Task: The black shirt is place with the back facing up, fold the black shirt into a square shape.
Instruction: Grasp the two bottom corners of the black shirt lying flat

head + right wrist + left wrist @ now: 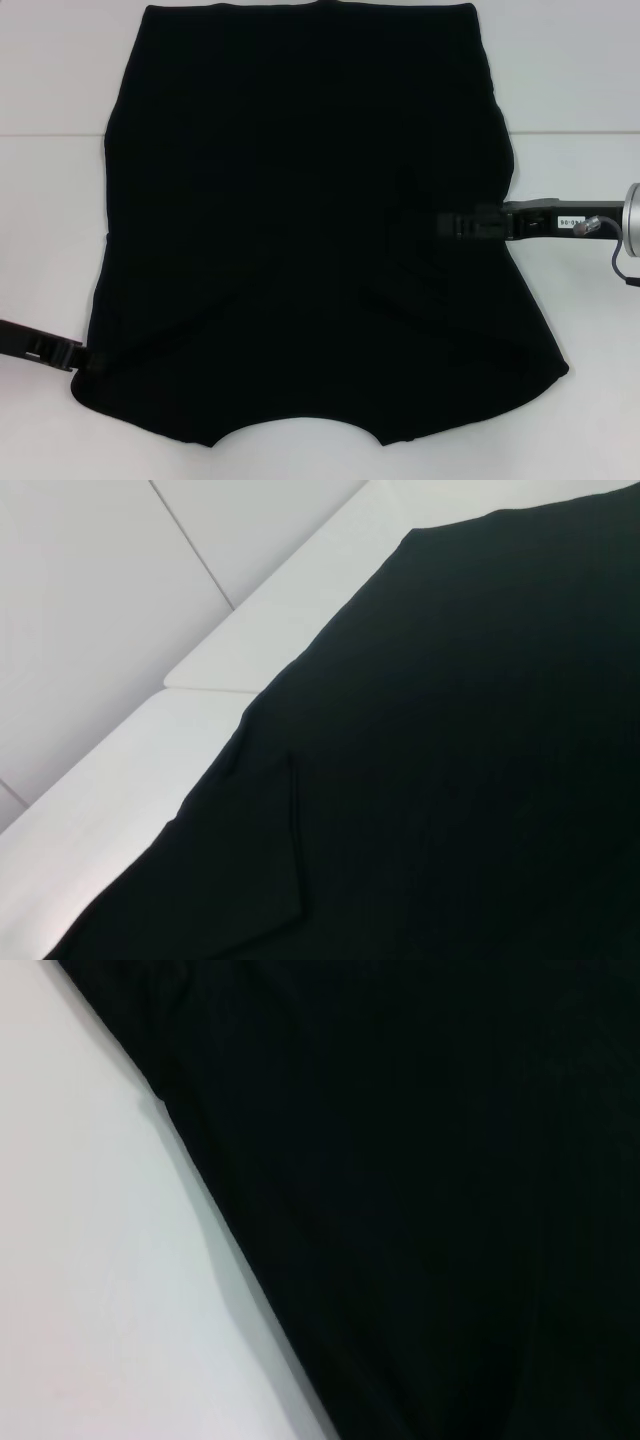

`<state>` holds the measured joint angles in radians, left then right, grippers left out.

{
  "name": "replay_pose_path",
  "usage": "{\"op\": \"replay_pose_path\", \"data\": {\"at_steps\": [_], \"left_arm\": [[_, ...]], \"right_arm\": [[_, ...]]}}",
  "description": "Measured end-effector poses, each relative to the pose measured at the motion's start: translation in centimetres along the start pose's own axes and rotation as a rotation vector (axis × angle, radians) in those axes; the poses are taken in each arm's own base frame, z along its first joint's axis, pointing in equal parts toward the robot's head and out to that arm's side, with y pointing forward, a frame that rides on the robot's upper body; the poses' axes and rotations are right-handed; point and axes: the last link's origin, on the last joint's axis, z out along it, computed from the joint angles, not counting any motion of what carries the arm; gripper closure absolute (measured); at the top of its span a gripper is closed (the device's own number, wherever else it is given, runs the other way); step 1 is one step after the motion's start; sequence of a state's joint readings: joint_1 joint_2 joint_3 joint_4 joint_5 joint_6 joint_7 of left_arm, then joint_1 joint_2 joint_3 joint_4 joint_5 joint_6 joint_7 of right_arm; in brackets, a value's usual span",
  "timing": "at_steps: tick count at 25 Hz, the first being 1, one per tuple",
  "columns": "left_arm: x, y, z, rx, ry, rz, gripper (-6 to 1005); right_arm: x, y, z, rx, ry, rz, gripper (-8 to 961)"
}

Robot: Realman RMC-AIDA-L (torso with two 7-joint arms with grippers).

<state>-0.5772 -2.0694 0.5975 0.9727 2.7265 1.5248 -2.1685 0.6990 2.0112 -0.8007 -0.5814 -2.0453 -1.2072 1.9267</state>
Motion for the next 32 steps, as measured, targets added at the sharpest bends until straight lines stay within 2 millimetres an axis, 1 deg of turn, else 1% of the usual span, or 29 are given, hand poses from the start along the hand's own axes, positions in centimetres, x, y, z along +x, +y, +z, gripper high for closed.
{"op": "replay_pose_path", "data": {"at_steps": [3, 8, 14, 19, 23, 27, 32], "left_arm": [[-0.1, 0.0, 0.0, -0.003, -0.003, 0.001, 865], [-0.3, 0.1, 0.1, -0.009, -0.008, 0.000, 927], [-0.4, 0.2, 0.2, -0.014, -0.007, 0.001, 1001], [-0.4, 0.3, 0.3, -0.020, -0.005, 0.001, 1001], [-0.4, 0.3, 0.2, -0.020, -0.002, -0.001, 1001], [-0.3, 0.3, 0.3, -0.020, 0.001, -0.001, 1000], [-0.1, 0.3, 0.3, -0.017, 0.006, 0.003, 1000]], "right_arm": [[0.4, -0.2, -0.2, 0.005, 0.006, 0.005, 23], [1.1, -0.6, -0.9, 0.011, 0.012, 0.023, 24], [2.4, -1.9, -3.4, 0.024, 0.036, 0.102, 26], [4.0, -3.2, -6.0, 0.056, 0.116, 0.185, 29], [5.3, -3.5, -7.1, 0.074, 0.201, 0.229, 37], [5.8, -3.4, -7.3, 0.067, 0.255, 0.240, 47], [6.1, -2.7, -6.4, 0.044, 0.300, 0.232, 60]]}}
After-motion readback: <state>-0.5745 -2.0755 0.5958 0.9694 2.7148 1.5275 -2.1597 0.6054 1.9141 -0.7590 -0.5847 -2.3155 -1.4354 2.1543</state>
